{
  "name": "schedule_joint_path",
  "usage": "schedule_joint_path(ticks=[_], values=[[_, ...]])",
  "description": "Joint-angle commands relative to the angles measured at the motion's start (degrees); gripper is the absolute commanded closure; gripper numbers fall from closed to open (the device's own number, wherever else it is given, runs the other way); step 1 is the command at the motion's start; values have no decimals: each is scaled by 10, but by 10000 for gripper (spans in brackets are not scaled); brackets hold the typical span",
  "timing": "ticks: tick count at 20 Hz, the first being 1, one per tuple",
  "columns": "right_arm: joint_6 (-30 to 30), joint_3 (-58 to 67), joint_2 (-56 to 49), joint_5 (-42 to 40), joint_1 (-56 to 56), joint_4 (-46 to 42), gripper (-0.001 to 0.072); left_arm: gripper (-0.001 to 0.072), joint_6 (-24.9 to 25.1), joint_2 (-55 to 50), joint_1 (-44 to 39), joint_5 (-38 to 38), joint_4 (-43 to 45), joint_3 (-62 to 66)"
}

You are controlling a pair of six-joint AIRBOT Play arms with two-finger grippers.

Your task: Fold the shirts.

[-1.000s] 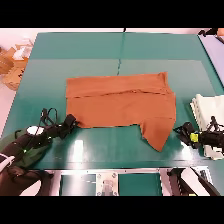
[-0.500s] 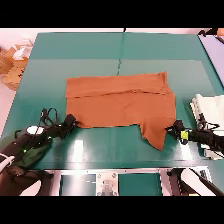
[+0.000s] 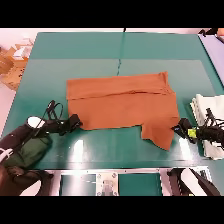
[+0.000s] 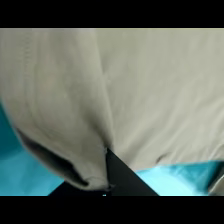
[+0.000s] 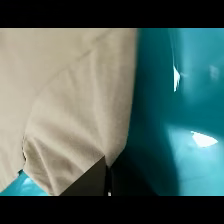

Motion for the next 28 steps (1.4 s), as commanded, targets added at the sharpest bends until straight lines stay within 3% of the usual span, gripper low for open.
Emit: schedule_joint_path(ticks=[1, 3, 6, 13, 23, 28], values=[[68, 4, 57, 34, 1, -84, 698, 687, -115, 21, 0, -82, 164, 46], [80, 5, 75, 42, 1, -110, 698, 687, -178, 77, 0, -89, 216, 51], [80, 28, 77, 59, 1, -111, 698, 687, -215, 137, 0, -144, 258, 51], [60, 168, 51, 52, 36, -34, 698, 687, -216, 134, 0, -103, 268, 106], [62, 414, -269, -63, 168, 28, 697, 686, -126, -205, 0, -102, 287, 426], [62, 559, -451, -85, 199, 31, 695, 685, -123, -370, 4, -67, 290, 548]])
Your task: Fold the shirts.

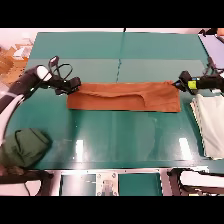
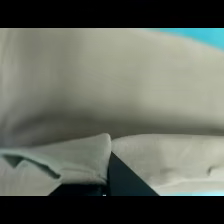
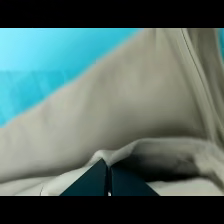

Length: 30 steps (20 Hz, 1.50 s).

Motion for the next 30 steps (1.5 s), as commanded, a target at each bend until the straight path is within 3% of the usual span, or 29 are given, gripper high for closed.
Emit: schedule_joint_path(ticks=[1, 2, 3, 4, 5, 7, 10, 11, 13, 14, 15, 16, 17, 21, 22, 26, 30], values=[[0, 97, -126, -28, 19, 8, 687, 683, 19, -106, 2, 52, 8, 85], [0, 116, -152, -49, 19, 9, 675, 660, 19, -113, 4, 96, 20, 97], [0, 137, -177, -65, 17, 9, 571, 414, 19, -113, 10, 133, 25, 102], [-7, 158, -195, -60, 10, 9, 375, 177, 12, -113, 21, 142, 24, 113], [-30, 179, -204, -37, 0, 9, 227, 63, 5, -112, 33, 116, 24, 127], [-94, 212, -204, 22, -28, 5, 217, 23, 6, -110, 64, 8, 25, 162], [-161, 231, -206, 123, -79, 5, 169, 24, 7, -110, 99, -114, 24, 209], [-173, 231, -212, 149, -90, 2, 116, 25, 7, -110, 106, -132, 24, 216], [-194, 226, -231, 195, -103, 3, 87, 26, 7, -110, 110, -149, 21, 221], [-208, 225, -243, 214, -102, 3, 68, 109, 7, -110, 109, -150, 16, 221], [-221, 225, -256, 229, -101, 3, 68, 275, 7, -110, 108, -150, 9, 221], [-228, 225, -269, 243, -101, 3, 68, 517, 19, -110, 108, -150, -10, 221], [-234, 225, -280, 250, -99, 4, 68, 688, 43, -110, 108, -152, -30, 221], [-235, 225, -322, 252, -89, 18, 81, 685, 144, -110, 108, -154, -156, 221], [-235, 225, -329, 251, -84, 30, 121, 685, 158, -110, 107, -153, -185, 221], [-229, 228, -338, 231, -62, 47, 695, 685, 178, -113, 56, -130, -215, 221], [-202, 269, -314, 272, -60, 45, 699, 686, 197, -129, -35, -47, -211, 221]])
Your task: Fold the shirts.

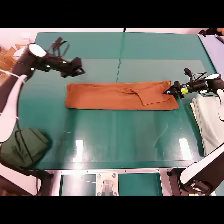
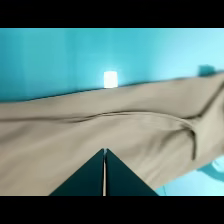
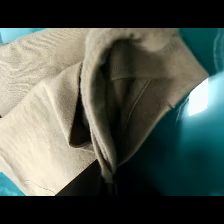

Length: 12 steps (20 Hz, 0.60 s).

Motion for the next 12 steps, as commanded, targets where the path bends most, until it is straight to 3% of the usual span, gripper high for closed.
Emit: schedule_joint_path(ticks=[1, 8, 12], values=[[19, 40, 32, 39, 4, 4, 699, 686, 20, -20, -76, 79, -11, 1], [21, 100, 176, 135, 42, 52, 698, 686, 20, -145, -250, 243, -57, 5], [47, 100, 242, 146, 89, 80, 698, 686, 17, -216, -304, 230, -60, 80]])
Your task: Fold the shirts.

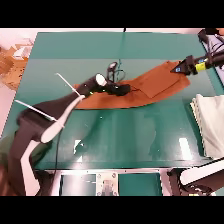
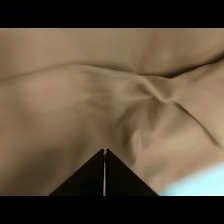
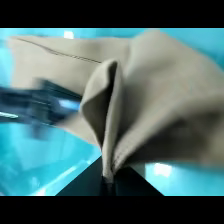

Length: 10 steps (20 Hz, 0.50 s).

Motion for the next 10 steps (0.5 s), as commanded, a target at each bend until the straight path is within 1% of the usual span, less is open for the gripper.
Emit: schedule_joint_path(ticks=[1, 2, 4, 7, 8, 10], values=[[23, 7, 59, 20, 38, 26, 698, 686, -8, -60, -43, -3, -12, 57], [33, 11, 70, 20, 45, 26, 697, 686, -15, -70, -43, -16, -12, 68], [40, 12, 87, 20, 52, 26, 698, 686, -15, -73, -41, -23, -12, 73], [62, 11, 90, 21, 54, 24, 697, 686, -10, -72, -35, -65, -10, 103], [65, 11, 90, 21, 55, 24, 697, 685, 0, -68, -30, -86, -9, 118], [65, 11, 90, 21, 60, 25, 697, 686, 37, -52, -6, -150, 12, 152]])
